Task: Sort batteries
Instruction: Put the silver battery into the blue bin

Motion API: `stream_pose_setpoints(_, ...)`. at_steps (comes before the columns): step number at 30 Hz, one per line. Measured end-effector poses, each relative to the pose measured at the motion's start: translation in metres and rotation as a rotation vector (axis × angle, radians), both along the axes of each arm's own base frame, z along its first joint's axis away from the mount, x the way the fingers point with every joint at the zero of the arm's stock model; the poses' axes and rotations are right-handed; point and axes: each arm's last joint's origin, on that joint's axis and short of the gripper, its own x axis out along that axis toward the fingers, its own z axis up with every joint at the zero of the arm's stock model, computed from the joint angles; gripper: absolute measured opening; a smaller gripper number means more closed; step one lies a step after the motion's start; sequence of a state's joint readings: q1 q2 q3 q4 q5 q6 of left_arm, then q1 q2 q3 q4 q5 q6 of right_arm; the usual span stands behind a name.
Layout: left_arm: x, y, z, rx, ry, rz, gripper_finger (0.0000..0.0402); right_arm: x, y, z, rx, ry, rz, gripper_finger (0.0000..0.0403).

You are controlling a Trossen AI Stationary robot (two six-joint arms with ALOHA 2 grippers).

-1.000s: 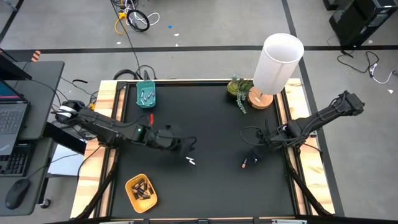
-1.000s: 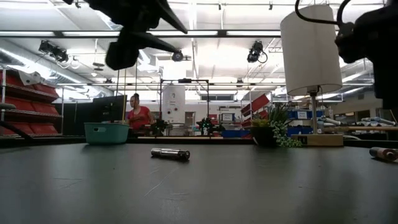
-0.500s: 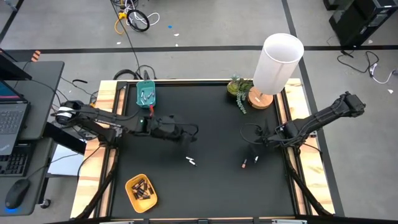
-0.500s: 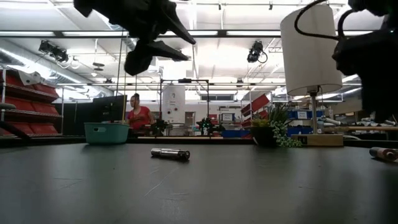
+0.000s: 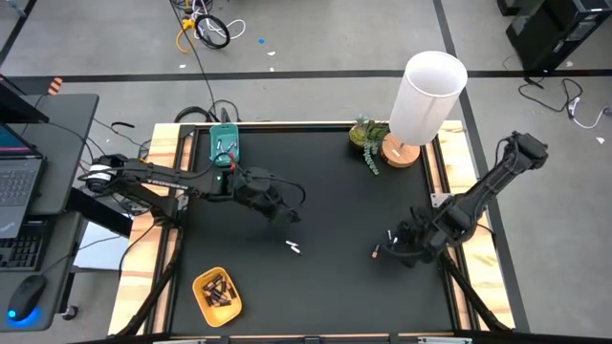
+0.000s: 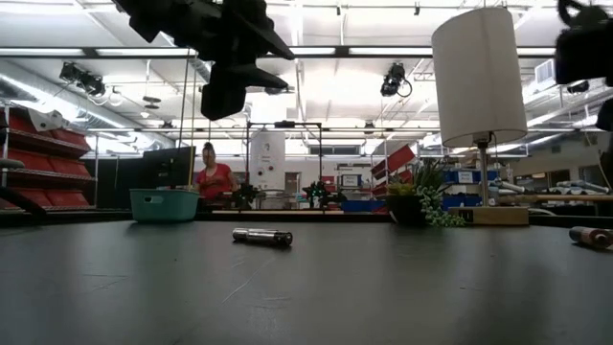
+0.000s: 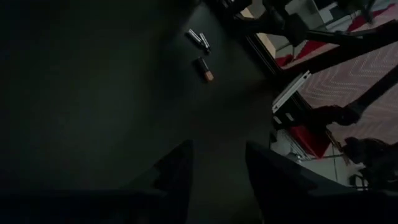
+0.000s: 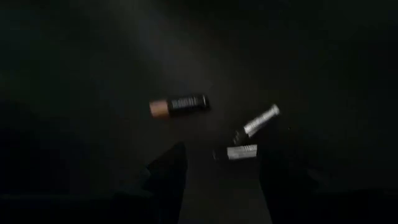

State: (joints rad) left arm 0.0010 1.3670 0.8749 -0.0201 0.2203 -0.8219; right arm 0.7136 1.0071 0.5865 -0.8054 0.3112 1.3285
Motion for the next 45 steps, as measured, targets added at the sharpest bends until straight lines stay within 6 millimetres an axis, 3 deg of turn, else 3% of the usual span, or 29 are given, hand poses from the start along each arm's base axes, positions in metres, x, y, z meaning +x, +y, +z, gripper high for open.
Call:
stream_pose_setpoints(5,0.000,0.002,0.000,0.019,-0.001,0.030,0.0161,-0.006,0.014,-0.014,-0.119,0.094,0.160,0.0180)
stream_pose_setpoints(9,0.000,0.003,0.000,0.021,-0.002,0.040,0.0161,-0.004,0.022,-0.026,-0.122,0.152,0.135,0.0192)
stream_pose_setpoints(19,0.000,0.003,0.000,0.019,0.000,0.041,0.0161,0.005,0.032,-0.050,-0.145,0.223,0.027,0.0312)
stream_pose_setpoints(23,0.000,0.003,0.000,0.017,0.000,0.037,0.0161,0.008,0.036,-0.054,-0.112,0.228,0.025,0.0336)
stream_pose_setpoints(37,0.000,0.003,0.000,0.017,-0.001,0.033,0.0161,0.009,0.037,-0.055,-0.199,0.167,0.086,0.0299)
stream_pose_setpoints(45,0.000,0.003,0.000,0.017,-0.001,0.033,0.0161,0.008,0.035,-0.055,-0.221,0.180,0.111,0.0302)
